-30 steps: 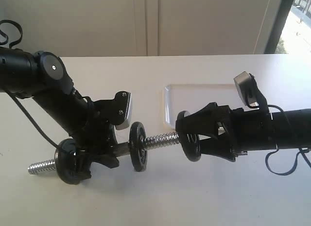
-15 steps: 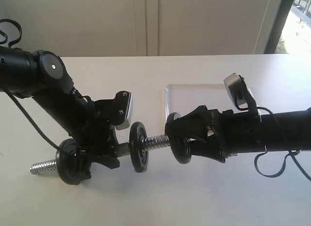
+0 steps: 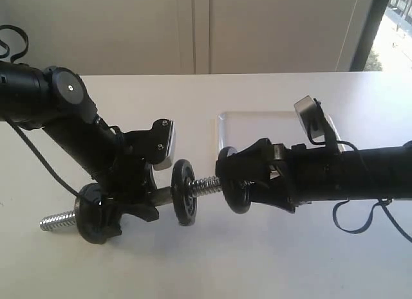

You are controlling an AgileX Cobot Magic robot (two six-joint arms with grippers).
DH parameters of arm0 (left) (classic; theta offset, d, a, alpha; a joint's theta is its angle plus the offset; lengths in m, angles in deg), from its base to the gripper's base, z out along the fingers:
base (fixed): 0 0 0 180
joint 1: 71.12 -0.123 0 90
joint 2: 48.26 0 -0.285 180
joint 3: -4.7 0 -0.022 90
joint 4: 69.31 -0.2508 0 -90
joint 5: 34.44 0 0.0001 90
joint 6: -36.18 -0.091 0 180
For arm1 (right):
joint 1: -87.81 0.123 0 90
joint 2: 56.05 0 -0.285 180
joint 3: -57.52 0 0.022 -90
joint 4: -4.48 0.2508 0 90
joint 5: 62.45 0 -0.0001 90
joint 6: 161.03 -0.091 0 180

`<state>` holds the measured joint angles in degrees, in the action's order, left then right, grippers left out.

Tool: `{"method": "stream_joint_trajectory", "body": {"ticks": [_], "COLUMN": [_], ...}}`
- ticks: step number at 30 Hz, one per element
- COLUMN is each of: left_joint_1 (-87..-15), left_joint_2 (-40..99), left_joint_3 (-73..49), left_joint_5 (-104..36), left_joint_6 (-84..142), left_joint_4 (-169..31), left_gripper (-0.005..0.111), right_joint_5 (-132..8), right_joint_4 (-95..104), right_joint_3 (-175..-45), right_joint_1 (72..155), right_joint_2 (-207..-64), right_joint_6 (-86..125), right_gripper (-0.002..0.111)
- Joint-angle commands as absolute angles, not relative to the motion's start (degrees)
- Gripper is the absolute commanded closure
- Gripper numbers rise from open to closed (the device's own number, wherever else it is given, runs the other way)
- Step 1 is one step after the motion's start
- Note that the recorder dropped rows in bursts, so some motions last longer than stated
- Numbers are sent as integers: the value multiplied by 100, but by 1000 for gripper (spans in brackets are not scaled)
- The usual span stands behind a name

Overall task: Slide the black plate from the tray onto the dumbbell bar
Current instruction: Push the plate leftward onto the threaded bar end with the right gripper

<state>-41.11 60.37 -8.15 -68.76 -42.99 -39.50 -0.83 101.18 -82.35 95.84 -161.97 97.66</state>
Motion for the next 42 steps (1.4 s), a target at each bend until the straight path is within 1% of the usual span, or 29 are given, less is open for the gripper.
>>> {"method": "stream_joint_trajectory", "body": {"ticks": [1, 17, 42], "left_joint_1": [-4074, -4074, -4074], "left_joint_2": [5719, 5719, 5719], "left_joint_3": [-674, -674, -674], "left_joint_5": [-7008, -7008, -7008], "left_joint_6": [-4264, -4264, -4264], "left_joint_4": [-3334, -3207, -3207], "left_gripper": [107, 107, 107], "right_joint_5": [157, -502, -640], "right_joint_4": [10442, 10442, 10442], "right_joint_3": [-8250, -8427, -8540], "right_joint_1": [9801, 10366, 10461], "right_joint_2": [-16140, -16140, -16230], "right_joint_6": [9991, 9999, 9976], "right_gripper": [108, 108, 108]}}
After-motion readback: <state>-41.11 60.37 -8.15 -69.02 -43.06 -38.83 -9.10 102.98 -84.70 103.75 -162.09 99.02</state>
